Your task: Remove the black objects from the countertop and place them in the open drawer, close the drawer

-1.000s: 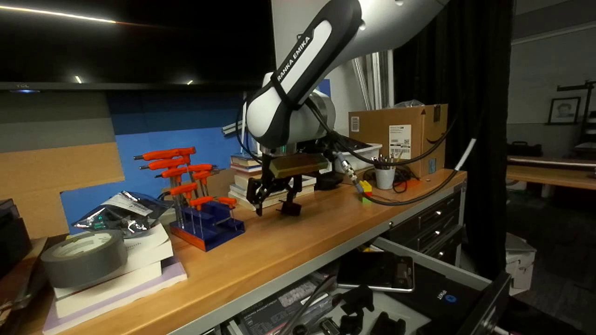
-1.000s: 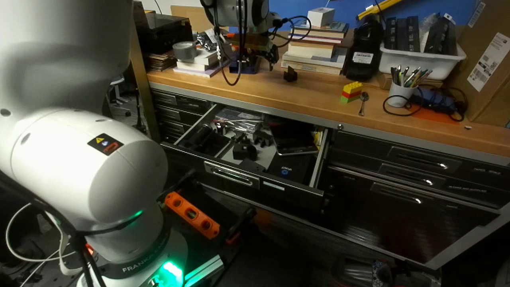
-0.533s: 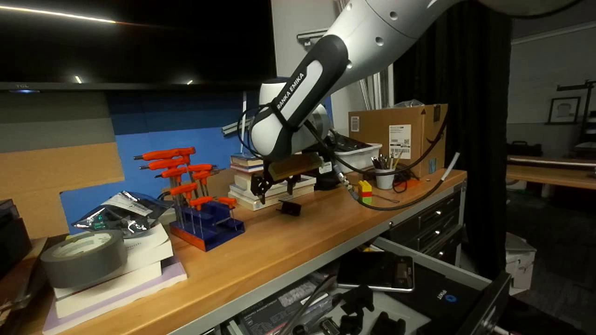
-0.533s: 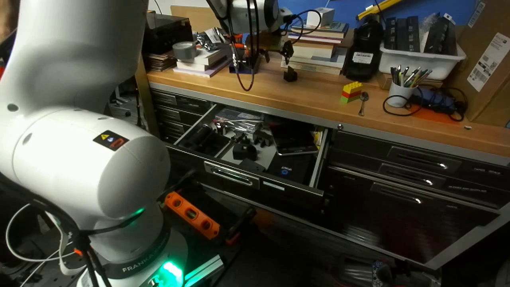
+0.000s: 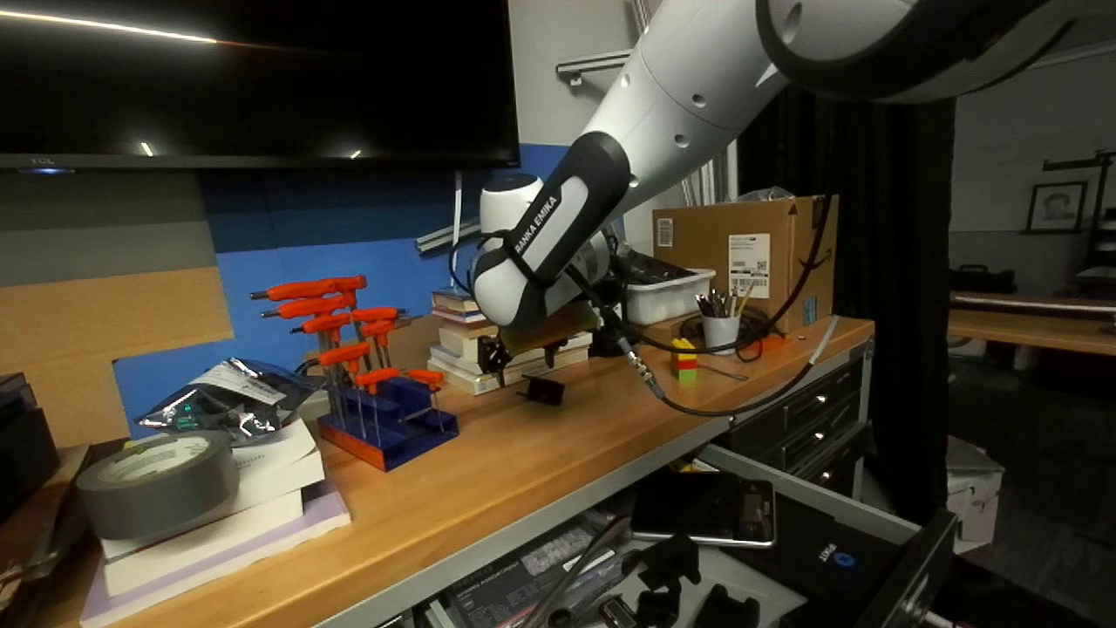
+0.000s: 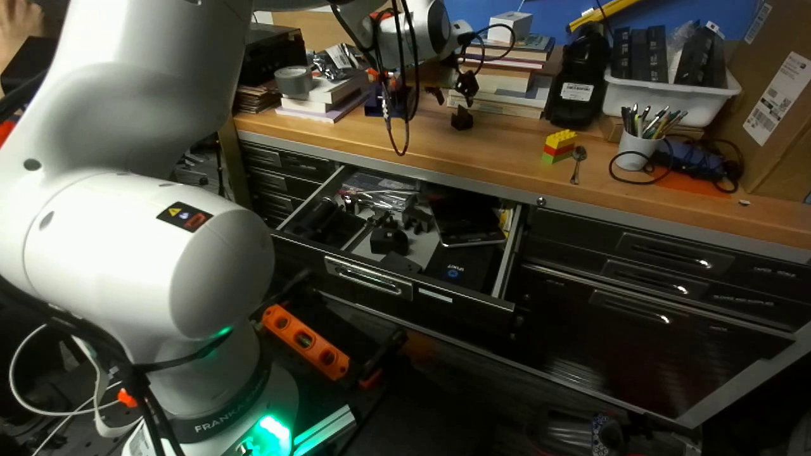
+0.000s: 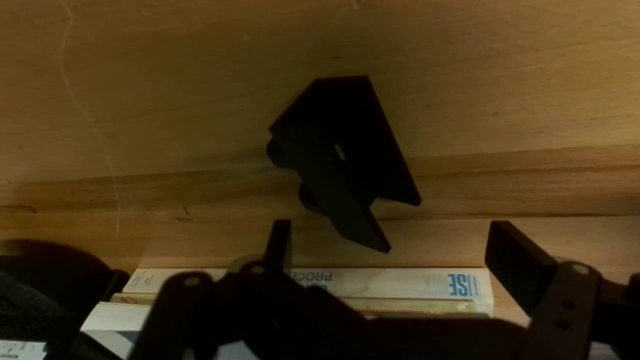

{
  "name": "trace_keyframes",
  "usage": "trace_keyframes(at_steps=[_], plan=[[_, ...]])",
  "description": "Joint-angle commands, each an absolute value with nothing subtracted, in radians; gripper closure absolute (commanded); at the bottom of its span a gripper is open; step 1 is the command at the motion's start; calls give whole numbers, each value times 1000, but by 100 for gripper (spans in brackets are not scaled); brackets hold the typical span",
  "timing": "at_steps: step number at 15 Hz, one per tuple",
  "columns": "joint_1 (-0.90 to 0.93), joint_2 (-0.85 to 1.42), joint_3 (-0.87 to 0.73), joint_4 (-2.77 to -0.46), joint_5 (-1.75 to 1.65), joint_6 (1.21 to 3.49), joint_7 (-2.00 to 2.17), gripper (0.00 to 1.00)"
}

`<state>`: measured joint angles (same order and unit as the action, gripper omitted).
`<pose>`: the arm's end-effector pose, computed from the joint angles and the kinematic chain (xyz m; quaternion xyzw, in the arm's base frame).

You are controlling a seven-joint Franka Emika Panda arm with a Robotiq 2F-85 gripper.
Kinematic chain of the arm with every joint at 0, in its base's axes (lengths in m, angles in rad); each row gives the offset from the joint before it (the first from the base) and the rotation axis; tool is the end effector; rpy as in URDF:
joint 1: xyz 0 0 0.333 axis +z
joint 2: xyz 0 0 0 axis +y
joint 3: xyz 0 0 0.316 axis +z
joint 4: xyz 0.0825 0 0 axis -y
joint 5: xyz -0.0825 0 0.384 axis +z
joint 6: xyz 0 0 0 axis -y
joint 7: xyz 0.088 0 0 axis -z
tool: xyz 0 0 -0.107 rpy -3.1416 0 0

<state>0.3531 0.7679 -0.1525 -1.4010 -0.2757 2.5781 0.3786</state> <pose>0.7431 0.1850 0.2955 0.9680 0.0437 0.2340 0.0791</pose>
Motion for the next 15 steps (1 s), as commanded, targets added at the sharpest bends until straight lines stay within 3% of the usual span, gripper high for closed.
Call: trace_keyframes(at_steps=[1,15], plan=[[362,836,-190,-1302,-299,2554,409,0],[329,902,-161,-1198,-268,2345,371,0]])
